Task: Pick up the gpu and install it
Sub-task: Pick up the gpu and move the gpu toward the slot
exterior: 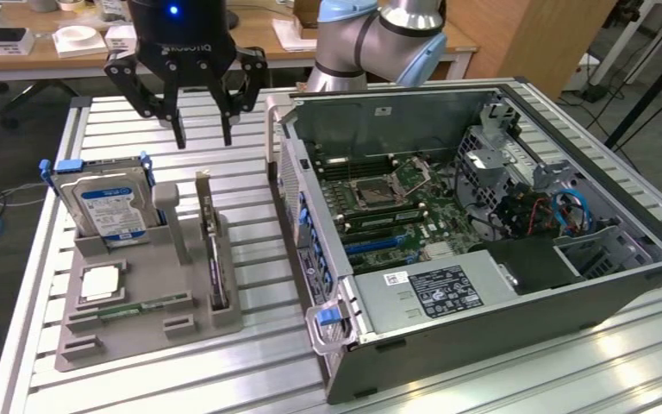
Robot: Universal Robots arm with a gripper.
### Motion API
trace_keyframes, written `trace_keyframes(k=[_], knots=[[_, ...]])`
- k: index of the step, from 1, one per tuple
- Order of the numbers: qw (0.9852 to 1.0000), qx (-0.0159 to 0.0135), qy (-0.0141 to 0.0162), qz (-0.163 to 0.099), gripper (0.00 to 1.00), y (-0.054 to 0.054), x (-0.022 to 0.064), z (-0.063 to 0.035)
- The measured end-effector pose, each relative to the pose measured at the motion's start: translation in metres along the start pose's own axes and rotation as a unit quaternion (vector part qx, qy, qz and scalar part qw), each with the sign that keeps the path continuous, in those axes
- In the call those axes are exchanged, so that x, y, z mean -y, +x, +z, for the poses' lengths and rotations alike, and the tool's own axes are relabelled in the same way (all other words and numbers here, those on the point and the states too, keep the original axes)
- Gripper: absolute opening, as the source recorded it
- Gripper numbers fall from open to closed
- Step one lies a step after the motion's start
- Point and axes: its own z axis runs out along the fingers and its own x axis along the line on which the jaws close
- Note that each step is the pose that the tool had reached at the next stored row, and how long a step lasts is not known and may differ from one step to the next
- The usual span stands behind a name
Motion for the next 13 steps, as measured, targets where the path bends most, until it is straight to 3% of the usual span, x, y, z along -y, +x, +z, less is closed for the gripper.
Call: trace_keyframes(k=[13], knots=[[1.0,0.0,0.0001,0.0,0.53,-0.0003,0.0046,-0.0002]])
